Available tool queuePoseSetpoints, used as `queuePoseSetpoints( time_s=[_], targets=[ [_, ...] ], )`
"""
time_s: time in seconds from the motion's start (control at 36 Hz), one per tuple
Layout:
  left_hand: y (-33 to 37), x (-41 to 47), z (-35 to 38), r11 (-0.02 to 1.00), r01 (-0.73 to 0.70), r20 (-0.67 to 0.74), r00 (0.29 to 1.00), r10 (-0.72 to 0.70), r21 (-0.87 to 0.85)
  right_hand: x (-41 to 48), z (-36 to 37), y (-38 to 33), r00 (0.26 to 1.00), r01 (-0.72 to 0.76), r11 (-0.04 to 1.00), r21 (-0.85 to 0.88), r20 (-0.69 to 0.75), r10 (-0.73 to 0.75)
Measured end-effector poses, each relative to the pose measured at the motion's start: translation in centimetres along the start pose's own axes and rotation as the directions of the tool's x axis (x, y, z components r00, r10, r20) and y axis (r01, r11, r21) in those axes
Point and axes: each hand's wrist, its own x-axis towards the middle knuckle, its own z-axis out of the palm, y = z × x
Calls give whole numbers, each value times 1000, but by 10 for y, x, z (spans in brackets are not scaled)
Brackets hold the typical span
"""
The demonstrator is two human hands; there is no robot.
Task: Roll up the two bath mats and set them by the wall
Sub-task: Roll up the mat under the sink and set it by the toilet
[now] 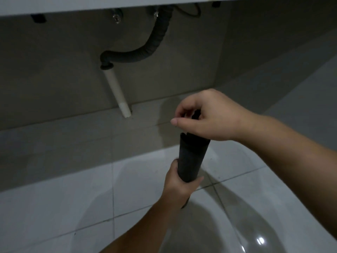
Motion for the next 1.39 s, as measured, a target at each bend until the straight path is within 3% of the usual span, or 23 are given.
queuePoseSetpoints(
  time_s=[0.11, 0.19, 0.25, 0.31, 0.36, 0.42, 0.56, 0.75, 0.86, 1.0, 1.14, 1.39],
  targets=[
    [5, 2, -6, 999, -37, -3, 999, 37, -16, 5, -7, -12, 998, 18, 998, -55, 68, -15],
    [5, 5, -10, 999, -41, 14, 999, 41, -7, 11, -10, -15, 999, 16, 997, -72, 42, -13],
    [1, 7, -10, 1000, -7, 33, 999, 7, 6, 12, 0, -12, 998, 11, 984, -176, 65, 0],
    [-3, 5, -10, 999, 28, 41, 999, -29, 15, 10, 22, -7, 984, 26, 949, -315, 173, 30],
    [-7, 2, -10, 999, 49, 23, 999, -49, 1, 6, 41, -6, 960, -19, 963, -268, 266, 93],
    [-7, 2, -8, 1000, 28, -22, 999, -29, -8, 5, 43, -5, 963, -53, 977, -205, 250, 104],
    [14, 9, -8, 998, -65, -97, 993, 63, -9, 12, 27, -15, 986, 43, 971, -235, 169, -3],
    [23, 12, -8, 997, -61, -143, 988, 66, 42, 11, 41, -16, 974, 56, 934, -352, 224, 26],
    [24, 8, -8, 994, -71, -127, 989, 81, 81, 4, 49, -14, 954, 35, 917, -398, 286, 88],
    [43, 14, -9, 987, -145, -122, 981, 152, 65, 11, 34, -15, 988, 17, 926, -377, 148, 43],
    [34, 11, -1, 983, -110, -91, 988, 125, 147, 9, 52, -3, 949, -27, 901, -432, 272, 159],
    [26, 17, 11, 978, -159, -82, 982, 171, 138, 6, 50, 4, 948, -79, 909, -409, 252, 196]
  ],
)
